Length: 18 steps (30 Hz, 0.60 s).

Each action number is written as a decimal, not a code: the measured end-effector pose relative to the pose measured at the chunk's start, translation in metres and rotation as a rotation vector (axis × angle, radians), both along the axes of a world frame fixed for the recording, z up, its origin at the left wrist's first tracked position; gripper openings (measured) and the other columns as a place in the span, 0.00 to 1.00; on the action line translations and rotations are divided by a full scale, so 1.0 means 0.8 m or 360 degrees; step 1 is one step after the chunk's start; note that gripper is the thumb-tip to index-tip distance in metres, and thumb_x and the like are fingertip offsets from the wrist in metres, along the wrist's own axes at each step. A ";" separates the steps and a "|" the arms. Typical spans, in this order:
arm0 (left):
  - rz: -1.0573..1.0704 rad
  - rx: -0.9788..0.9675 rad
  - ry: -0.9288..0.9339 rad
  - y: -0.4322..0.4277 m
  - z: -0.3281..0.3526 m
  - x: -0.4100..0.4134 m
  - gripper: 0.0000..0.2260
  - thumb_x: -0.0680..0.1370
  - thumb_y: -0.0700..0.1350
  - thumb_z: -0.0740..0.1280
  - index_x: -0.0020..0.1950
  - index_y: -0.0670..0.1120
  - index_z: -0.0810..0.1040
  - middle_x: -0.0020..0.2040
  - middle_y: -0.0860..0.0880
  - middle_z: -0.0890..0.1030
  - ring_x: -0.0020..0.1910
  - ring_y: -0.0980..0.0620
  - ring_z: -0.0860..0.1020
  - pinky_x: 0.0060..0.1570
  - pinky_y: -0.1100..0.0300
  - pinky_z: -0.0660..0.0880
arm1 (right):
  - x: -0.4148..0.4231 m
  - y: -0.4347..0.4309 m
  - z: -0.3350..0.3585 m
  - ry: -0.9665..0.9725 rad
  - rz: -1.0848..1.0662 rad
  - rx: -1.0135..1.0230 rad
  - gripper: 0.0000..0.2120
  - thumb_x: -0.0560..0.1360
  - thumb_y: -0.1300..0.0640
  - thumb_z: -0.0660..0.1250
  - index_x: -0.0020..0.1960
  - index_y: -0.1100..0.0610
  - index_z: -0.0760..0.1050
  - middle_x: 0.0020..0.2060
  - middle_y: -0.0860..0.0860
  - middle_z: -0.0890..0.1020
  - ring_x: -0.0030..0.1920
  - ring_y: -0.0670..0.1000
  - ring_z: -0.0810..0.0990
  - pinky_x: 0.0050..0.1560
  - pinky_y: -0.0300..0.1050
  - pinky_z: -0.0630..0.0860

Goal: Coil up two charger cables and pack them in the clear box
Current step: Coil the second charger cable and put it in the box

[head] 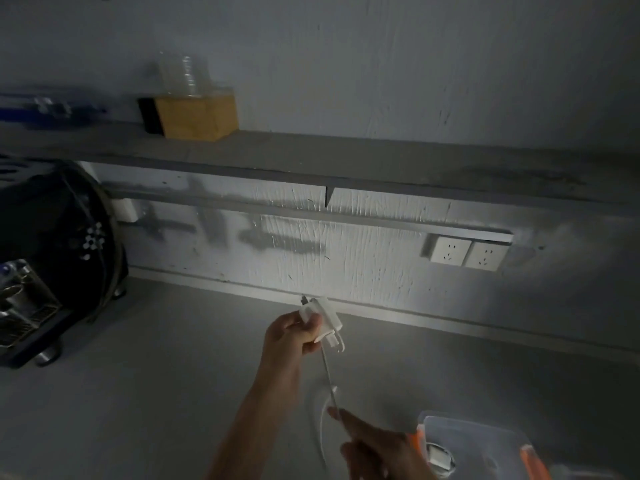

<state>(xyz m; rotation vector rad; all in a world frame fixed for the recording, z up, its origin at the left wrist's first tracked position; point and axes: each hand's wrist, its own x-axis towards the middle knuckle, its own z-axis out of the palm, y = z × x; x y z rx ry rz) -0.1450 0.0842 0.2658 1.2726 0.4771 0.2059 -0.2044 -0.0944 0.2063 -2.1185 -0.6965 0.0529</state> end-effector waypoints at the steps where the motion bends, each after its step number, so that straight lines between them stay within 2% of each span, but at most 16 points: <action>1: -0.0004 0.0056 0.0052 -0.004 -0.007 0.000 0.06 0.75 0.35 0.69 0.52 0.36 0.81 0.44 0.41 0.83 0.43 0.47 0.81 0.41 0.58 0.76 | 0.011 -0.018 0.012 -0.0277 0.0086 -0.0326 0.16 0.81 0.41 0.51 0.62 0.34 0.73 0.26 0.30 0.77 0.31 0.23 0.74 0.36 0.14 0.67; 2: -0.0018 0.0117 0.0101 -0.009 -0.014 -0.002 0.07 0.74 0.34 0.70 0.51 0.37 0.80 0.43 0.42 0.83 0.41 0.47 0.81 0.39 0.58 0.75 | 0.022 -0.036 0.032 -0.0527 0.0159 -0.0413 0.16 0.81 0.42 0.51 0.61 0.39 0.75 0.31 0.35 0.82 0.33 0.31 0.80 0.38 0.24 0.76; 3: -0.0037 0.0178 0.0137 -0.013 -0.019 -0.006 0.08 0.73 0.33 0.71 0.51 0.38 0.80 0.42 0.42 0.83 0.40 0.48 0.80 0.38 0.59 0.74 | 0.038 -0.048 0.054 -0.0805 0.0136 -0.0364 0.14 0.82 0.44 0.53 0.58 0.43 0.76 0.35 0.40 0.84 0.34 0.38 0.82 0.37 0.34 0.80; 4: -0.0069 0.0231 0.0149 -0.018 -0.021 -0.012 0.09 0.71 0.33 0.72 0.50 0.39 0.79 0.40 0.43 0.83 0.38 0.49 0.80 0.37 0.59 0.74 | 0.048 -0.056 0.081 -0.0981 0.0127 -0.0351 0.12 0.81 0.46 0.56 0.55 0.45 0.77 0.38 0.43 0.84 0.36 0.43 0.83 0.34 0.39 0.80; 6: -0.0198 0.0369 0.0100 -0.029 -0.017 -0.029 0.11 0.67 0.37 0.73 0.48 0.42 0.80 0.37 0.45 0.83 0.36 0.49 0.79 0.38 0.57 0.75 | 0.069 -0.059 0.122 -0.1186 0.0138 -0.0432 0.06 0.79 0.50 0.62 0.52 0.46 0.78 0.41 0.42 0.85 0.38 0.46 0.83 0.33 0.43 0.79; 8: -0.0370 0.0518 -0.0018 -0.042 -0.006 -0.048 0.13 0.66 0.40 0.71 0.50 0.45 0.81 0.37 0.47 0.84 0.37 0.51 0.81 0.41 0.55 0.77 | 0.090 -0.065 0.145 -0.1136 0.0127 -0.0385 0.04 0.78 0.50 0.67 0.50 0.46 0.80 0.44 0.40 0.85 0.41 0.44 0.83 0.35 0.44 0.80; 10: -0.0501 0.0650 -0.0126 -0.050 0.009 -0.068 0.14 0.66 0.41 0.69 0.51 0.48 0.81 0.41 0.49 0.84 0.39 0.53 0.82 0.43 0.57 0.79 | 0.111 -0.068 0.156 -0.0962 0.0079 -0.0178 0.06 0.76 0.49 0.69 0.49 0.49 0.83 0.45 0.41 0.85 0.42 0.43 0.84 0.39 0.43 0.80; 14: -0.0614 0.0715 -0.0285 -0.050 0.041 -0.089 0.17 0.68 0.41 0.67 0.55 0.52 0.80 0.48 0.49 0.84 0.46 0.51 0.83 0.47 0.55 0.81 | 0.132 -0.053 0.141 -0.0273 0.0112 0.0305 0.05 0.70 0.52 0.72 0.45 0.49 0.84 0.42 0.44 0.86 0.44 0.43 0.84 0.45 0.34 0.76; 16: -0.0578 0.0707 -0.0304 -0.046 0.050 -0.090 0.16 0.67 0.41 0.68 0.53 0.51 0.81 0.48 0.49 0.85 0.46 0.50 0.84 0.46 0.55 0.81 | 0.129 -0.039 0.106 0.0098 0.0135 0.0460 0.04 0.71 0.52 0.71 0.44 0.50 0.84 0.42 0.46 0.86 0.42 0.43 0.83 0.43 0.35 0.75; 17: -0.0544 0.0692 -0.0297 -0.043 0.053 -0.090 0.15 0.67 0.40 0.68 0.52 0.50 0.81 0.47 0.48 0.85 0.45 0.51 0.84 0.45 0.57 0.81 | 0.122 -0.030 0.087 0.0265 0.0103 0.0537 0.06 0.72 0.50 0.72 0.43 0.53 0.84 0.40 0.48 0.86 0.39 0.46 0.81 0.40 0.37 0.74; 18: -0.0519 0.0659 -0.0282 -0.039 0.055 -0.089 0.15 0.66 0.40 0.68 0.51 0.49 0.82 0.46 0.47 0.86 0.44 0.51 0.84 0.43 0.59 0.80 | 0.116 -0.022 0.061 0.0434 0.0081 0.0644 0.13 0.72 0.47 0.72 0.43 0.58 0.83 0.37 0.55 0.84 0.36 0.51 0.76 0.36 0.42 0.71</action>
